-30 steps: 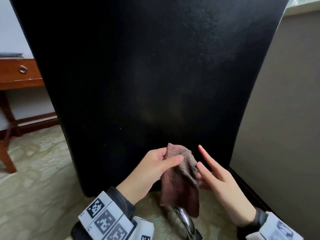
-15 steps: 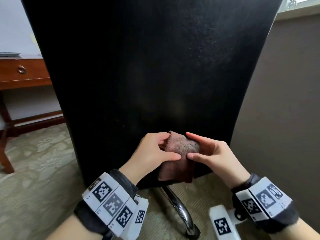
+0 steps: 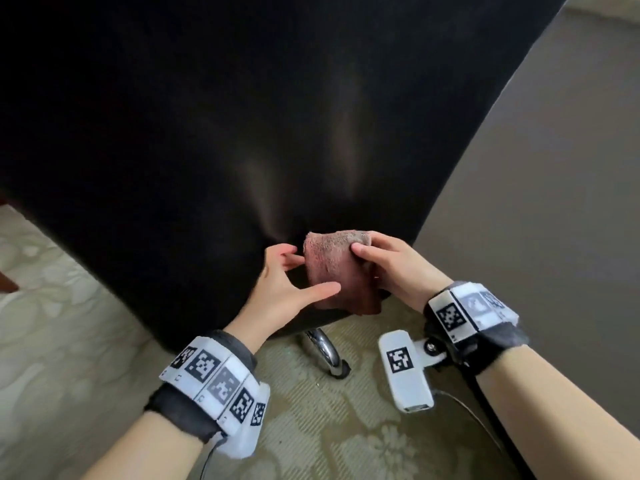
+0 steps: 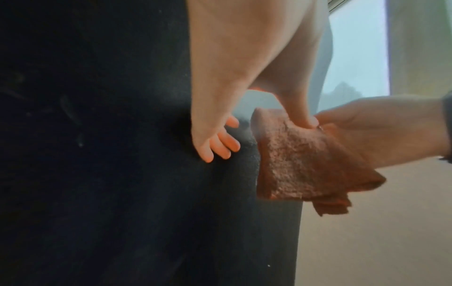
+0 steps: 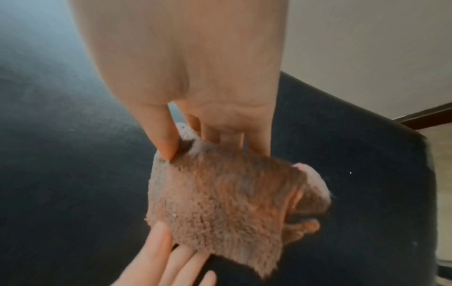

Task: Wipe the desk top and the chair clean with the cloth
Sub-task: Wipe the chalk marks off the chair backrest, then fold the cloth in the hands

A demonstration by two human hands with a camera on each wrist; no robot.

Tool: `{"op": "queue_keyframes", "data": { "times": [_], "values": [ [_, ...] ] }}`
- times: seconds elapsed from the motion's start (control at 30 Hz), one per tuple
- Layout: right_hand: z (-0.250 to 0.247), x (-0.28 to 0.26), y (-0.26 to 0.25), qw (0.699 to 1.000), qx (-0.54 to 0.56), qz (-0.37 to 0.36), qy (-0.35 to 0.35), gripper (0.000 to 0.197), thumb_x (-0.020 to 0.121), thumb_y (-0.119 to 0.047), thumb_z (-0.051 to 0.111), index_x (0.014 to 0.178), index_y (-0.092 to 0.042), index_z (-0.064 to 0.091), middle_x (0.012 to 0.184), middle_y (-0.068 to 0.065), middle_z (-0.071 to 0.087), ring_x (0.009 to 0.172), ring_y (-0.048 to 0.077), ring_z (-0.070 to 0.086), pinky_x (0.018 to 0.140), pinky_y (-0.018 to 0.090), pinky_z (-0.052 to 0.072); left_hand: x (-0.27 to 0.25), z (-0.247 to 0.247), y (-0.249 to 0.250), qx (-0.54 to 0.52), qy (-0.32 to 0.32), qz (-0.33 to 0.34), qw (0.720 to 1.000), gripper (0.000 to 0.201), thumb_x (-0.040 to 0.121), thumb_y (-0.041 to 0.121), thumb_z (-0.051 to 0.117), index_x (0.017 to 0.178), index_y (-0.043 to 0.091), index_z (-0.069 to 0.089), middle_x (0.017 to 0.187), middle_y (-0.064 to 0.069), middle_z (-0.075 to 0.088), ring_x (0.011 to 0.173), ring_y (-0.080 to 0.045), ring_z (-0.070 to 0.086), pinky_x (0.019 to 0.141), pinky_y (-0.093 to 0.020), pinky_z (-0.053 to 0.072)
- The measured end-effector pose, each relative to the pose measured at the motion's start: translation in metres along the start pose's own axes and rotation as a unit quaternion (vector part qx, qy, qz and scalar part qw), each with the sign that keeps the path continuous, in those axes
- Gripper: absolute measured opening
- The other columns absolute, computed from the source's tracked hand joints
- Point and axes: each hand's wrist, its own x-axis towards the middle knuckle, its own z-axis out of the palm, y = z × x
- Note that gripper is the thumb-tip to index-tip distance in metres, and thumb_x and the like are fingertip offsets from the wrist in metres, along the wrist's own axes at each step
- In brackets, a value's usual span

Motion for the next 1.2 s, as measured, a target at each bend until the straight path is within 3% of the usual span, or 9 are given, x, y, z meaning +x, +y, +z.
{"op": "queue_keyframes", "data": {
  "times": [0.1,0.23,0.5,0.6,0.67,0.77,0.93,1.03,1.2],
  "values": [
    [0.007,-0.009,-0.019,0.999,0.037,0.039,-0.007,0.028,0.095,-0.018,0.051,0.115,0.001,0.055,0.102,0.014,0.058,0.095,0.027,0.055,0.081,0.038,0.044,-0.011,-0.003,0.022,-0.104,-0.107,-0.105,0.983,0.076,0.052,0.033,0.089,0.117,0.008,0.058,0.107,-0.002,0.070,0.102,-0.015,0.066,0.091,-0.031,0.052],
    [0.010,-0.041,-0.034,0.994,0.067,0.072,-0.044,0.036,0.079,-0.018,0.067,0.109,0.000,0.057,0.101,0.012,0.063,0.095,0.027,0.061,0.088,0.044,0.049,-0.042,-0.008,0.047,-0.154,-0.075,-0.129,0.977,0.033,0.075,0.007,0.075,0.105,0.008,0.064,0.103,-0.010,0.071,0.096,-0.022,0.069,0.087,-0.039,0.055],
    [0.005,-0.109,-0.081,0.990,0.065,-0.015,-0.122,0.034,0.078,0.017,0.057,0.104,-0.003,0.065,0.108,0.014,0.065,0.099,0.024,0.063,0.086,0.035,0.054,-0.100,-0.039,0.105,-0.223,-0.128,-0.101,0.961,0.034,0.086,-0.006,0.058,0.113,0.015,0.059,0.112,-0.009,0.068,0.104,-0.020,0.066,0.085,-0.035,0.056],
    [0.005,-0.117,-0.122,0.990,0.012,-0.058,-0.129,0.036,0.080,0.020,0.052,0.076,-0.008,0.073,0.113,0.010,0.064,0.098,0.020,0.063,0.077,0.029,0.054,-0.108,-0.056,0.140,-0.213,-0.133,-0.074,0.965,0.023,0.089,-0.007,0.050,0.098,0.008,0.065,0.097,-0.010,0.070,0.091,-0.025,0.067,0.079,-0.035,0.056],
    [0.008,-0.115,-0.149,0.991,-0.016,-0.056,-0.117,0.038,0.083,0.019,0.048,0.069,-0.008,0.070,0.116,0.009,0.062,0.097,0.016,0.063,0.070,0.023,0.053,-0.109,-0.069,0.163,-0.206,-0.129,-0.072,0.967,0.033,0.091,-0.010,0.040,0.084,0.011,0.065,0.085,-0.004,0.066,0.082,-0.019,0.064,0.071,-0.030,0.056],
    [0.021,-0.105,-0.178,0.994,-0.017,-0.013,-0.103,0.031,0.091,0.011,0.042,0.075,-0.006,0.063,0.112,0.014,0.062,0.097,0.024,0.063,0.068,0.031,0.058,-0.107,-0.090,0.186,-0.254,-0.118,-0.106,0.954,0.033,0.095,-0.005,0.033,0.092,0.007,0.064,0.107,-0.016,0.063,0.096,-0.028,0.065,0.077,-0.040,0.058],
    [0.065,-0.088,-0.201,0.993,0.043,0.090,-0.070,0.027,0.094,-0.009,0.036,0.076,-0.006,0.056,0.090,0.010,0.054,0.091,0.025,0.052,0.066,0.039,0.054,-0.098,-0.117,0.187,-0.306,-0.086,-0.169,0.933,0.019,0.093,0.021,0.053,0.100,0.006,0.061,0.116,-0.022,0.060,0.101,-0.034,0.064,0.079,-0.045,0.058],
    [0.087,-0.081,-0.209,0.994,-0.027,0.079,-0.075,0.006,0.090,-0.013,0.057,0.084,-0.011,0.057,0.091,0.007,0.055,0.085,0.021,0.058,0.064,0.039,0.056,-0.091,-0.134,0.175,-0.266,-0.073,-0.144,0.950,0.023,0.082,0.000,0.067,0.100,0.009,0.058,0.109,-0.018,0.059,0.091,-0.026,0.066,0.073,-0.042,0.059],
    [0.143,-0.070,-0.221,0.988,-0.073,0.037,-0.131,0.049,0.072,0.015,0.067,0.113,-0.012,0.058,0.107,0.012,0.060,0.094,0.020,0.061,0.083,0.039,0.054,-0.097,-0.197,0.151,-0.219,-0.063,-0.074,0.971,0.041,0.070,-0.008,0.074,0.097,0.018,0.058,0.101,-0.012,0.061,0.083,-0.020,0.063,0.071,-0.034,0.057]
  ]
}}
